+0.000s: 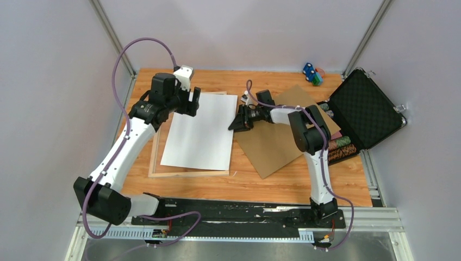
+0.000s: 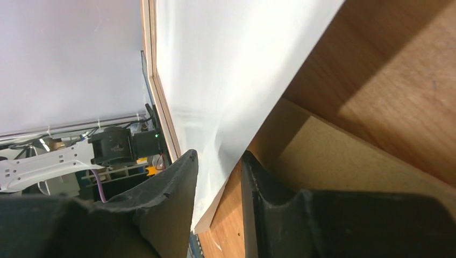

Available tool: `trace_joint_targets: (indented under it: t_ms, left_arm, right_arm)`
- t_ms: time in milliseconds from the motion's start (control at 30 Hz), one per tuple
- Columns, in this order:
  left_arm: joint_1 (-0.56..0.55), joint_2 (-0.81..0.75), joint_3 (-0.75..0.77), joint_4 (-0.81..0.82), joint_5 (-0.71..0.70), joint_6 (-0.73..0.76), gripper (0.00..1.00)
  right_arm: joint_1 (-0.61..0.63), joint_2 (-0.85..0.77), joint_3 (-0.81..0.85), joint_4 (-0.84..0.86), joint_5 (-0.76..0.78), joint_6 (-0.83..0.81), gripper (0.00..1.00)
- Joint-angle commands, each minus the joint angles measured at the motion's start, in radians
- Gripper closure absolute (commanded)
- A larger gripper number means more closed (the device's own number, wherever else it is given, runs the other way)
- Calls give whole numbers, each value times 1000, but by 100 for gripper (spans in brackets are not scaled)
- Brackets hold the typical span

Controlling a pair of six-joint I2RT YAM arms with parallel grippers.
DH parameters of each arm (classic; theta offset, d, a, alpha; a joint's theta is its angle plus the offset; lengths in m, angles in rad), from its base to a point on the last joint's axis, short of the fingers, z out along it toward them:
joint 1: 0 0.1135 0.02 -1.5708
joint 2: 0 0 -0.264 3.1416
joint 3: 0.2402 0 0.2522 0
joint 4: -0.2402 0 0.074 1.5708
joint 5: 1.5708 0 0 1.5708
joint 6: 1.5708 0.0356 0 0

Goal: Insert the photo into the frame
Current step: Turn over the photo from the photo frame.

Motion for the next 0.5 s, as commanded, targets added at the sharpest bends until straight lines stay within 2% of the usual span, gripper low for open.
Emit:
trace_joint_targets:
  t_ms: [0, 267, 467]
  left_arm:
    - [13, -37, -10, 37, -1, 13, 15]
    - [21, -45, -17, 41, 5, 12, 15]
    - [26, -43, -21, 45, 8, 11, 15]
  right_arm:
    - [4, -62, -42, 235, 25, 103, 66]
    - [3, -28, -65, 385, 27, 183, 66]
    - [1, -13, -61, 433, 26, 205, 78]
